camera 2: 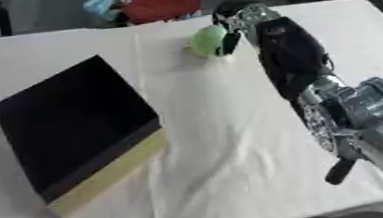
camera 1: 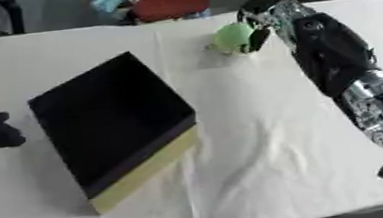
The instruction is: Pick up objects on the table and place them in the box.
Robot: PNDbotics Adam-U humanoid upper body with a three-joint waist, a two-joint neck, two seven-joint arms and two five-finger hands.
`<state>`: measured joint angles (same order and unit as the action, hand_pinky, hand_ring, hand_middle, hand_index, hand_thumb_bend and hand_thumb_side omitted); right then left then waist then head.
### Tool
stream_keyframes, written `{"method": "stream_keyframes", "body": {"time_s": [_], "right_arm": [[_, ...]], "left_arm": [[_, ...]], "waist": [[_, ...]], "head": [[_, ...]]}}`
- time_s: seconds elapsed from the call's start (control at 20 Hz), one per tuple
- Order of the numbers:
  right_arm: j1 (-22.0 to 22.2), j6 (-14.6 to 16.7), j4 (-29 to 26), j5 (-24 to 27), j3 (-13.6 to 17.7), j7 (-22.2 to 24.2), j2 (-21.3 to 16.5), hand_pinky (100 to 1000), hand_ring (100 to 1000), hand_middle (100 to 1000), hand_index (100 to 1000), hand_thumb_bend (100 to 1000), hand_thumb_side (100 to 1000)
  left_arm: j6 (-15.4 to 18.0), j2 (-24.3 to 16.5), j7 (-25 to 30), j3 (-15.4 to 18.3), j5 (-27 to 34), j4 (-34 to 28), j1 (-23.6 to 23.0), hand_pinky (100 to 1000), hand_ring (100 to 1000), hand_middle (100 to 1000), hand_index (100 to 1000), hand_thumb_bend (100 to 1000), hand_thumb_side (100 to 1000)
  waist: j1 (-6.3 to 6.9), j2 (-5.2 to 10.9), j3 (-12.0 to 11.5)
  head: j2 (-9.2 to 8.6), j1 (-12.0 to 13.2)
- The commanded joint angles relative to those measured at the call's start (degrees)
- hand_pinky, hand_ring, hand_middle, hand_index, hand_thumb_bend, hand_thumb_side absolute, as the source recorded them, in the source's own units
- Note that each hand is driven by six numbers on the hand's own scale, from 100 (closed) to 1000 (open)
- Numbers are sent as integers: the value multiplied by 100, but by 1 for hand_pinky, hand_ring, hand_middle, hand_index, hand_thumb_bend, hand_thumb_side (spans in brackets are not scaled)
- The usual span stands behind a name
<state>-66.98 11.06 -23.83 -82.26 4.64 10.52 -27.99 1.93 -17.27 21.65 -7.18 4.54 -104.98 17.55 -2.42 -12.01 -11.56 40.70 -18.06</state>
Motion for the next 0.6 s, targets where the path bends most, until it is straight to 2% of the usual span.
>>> {"method": "stream_keyframes", "body": {"time_s": [0.05, 0.35, 0.6], "right_arm": [[-102, 29, -185, 255, 50, -220, -102, 671, 580, 369, 457, 124, 100], [-173, 198, -488, 741, 11, -437, -73, 658, 549, 341, 428, 100, 100], [-268, 588, -1003, 1257, -142, -341, 30, 659, 540, 334, 422, 100, 100]], "left_arm": [[10, -78, -20, 59, 24, -87, 56, 740, 662, 606, 808, 336, 800], [6, -82, -20, 61, 32, -87, 49, 740, 662, 605, 807, 333, 800], [2, -84, -16, 55, 38, -83, 48, 741, 662, 605, 808, 332, 801]], "waist": [[27, 105, 19], [26, 130, 40], [17, 149, 41]], "head": [[-61, -4], [-58, 5], [-46, -8]]}}
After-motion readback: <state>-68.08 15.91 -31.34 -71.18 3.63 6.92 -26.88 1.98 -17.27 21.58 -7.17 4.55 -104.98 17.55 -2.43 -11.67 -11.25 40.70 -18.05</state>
